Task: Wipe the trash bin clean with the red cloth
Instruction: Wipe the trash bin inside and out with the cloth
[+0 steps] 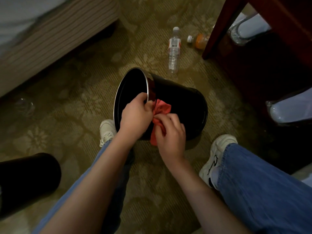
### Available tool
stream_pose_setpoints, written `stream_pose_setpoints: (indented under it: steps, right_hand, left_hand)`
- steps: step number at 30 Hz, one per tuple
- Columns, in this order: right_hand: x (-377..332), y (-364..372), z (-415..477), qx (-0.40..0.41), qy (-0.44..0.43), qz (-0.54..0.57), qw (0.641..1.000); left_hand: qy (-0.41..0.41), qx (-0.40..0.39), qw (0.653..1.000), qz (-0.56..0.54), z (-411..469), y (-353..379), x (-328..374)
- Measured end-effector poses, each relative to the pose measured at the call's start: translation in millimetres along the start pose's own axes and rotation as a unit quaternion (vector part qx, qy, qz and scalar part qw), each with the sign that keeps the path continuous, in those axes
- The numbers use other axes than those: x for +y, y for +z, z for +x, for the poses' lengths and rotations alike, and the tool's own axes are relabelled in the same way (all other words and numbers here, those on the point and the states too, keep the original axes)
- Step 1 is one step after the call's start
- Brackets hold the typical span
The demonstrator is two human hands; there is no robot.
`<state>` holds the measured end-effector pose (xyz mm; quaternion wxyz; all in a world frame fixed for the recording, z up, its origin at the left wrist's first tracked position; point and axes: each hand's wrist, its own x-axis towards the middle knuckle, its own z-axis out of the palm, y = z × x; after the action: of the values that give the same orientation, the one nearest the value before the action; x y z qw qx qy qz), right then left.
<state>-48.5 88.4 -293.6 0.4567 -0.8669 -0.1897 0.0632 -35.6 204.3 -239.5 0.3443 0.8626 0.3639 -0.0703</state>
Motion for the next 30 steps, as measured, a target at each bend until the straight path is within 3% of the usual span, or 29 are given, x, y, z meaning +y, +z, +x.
stream_pose_setpoints:
  steps: [7, 17, 21, 30]
  right_hand:
    - [4, -3, 37, 0.036, 0.062, 0.021, 0.997]
    - [-13, 8, 4, -0.015, 0.011, -0.002, 1.0]
    - [-10, 2, 35, 0.003, 0.053, 0.021, 0.998]
    - [-8, 7, -3, -0.034, 0.011, 0.002, 0.999]
  left_hand:
    - [0.0, 0.002, 1.0, -0.008, -5, 0, -1]
    - [-0.024, 0.015, 1.0, 0.01, -6, -8, -16]
    - [-0.011, 0.009, 1.0, -0.003, -7, -5, -8]
    - [-0.014, 0.024, 0.999, 0.029, -4, -7, -13]
